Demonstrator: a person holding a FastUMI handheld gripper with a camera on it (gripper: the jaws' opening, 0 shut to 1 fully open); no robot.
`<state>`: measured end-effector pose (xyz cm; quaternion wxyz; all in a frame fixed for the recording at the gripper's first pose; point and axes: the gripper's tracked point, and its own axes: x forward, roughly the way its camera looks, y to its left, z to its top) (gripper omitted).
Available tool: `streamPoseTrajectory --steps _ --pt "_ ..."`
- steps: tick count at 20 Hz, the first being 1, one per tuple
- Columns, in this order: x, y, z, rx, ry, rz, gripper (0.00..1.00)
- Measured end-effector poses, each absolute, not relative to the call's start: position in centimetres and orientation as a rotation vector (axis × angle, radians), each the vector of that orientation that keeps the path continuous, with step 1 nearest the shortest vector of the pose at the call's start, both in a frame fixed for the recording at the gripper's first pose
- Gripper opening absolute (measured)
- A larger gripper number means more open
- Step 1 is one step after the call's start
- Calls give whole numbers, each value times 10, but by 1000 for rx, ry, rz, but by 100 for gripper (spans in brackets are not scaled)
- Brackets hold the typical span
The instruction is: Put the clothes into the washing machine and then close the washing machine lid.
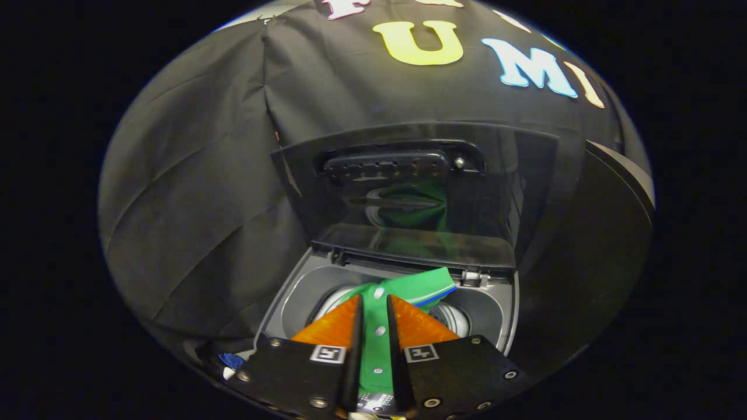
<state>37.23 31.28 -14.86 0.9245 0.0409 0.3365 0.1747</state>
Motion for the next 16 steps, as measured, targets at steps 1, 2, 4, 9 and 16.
streamPoseTrajectory --steps 1,2,4,9,16 --pt "370 310 -154 87 713 349 40" --pt "367 309 -156 89 723 351 48" --pt "367 307 -158 71 712 341 64" --pt "354 304 -150 54 668 330 96" --pt "329 271 -71 84 481 287 96"
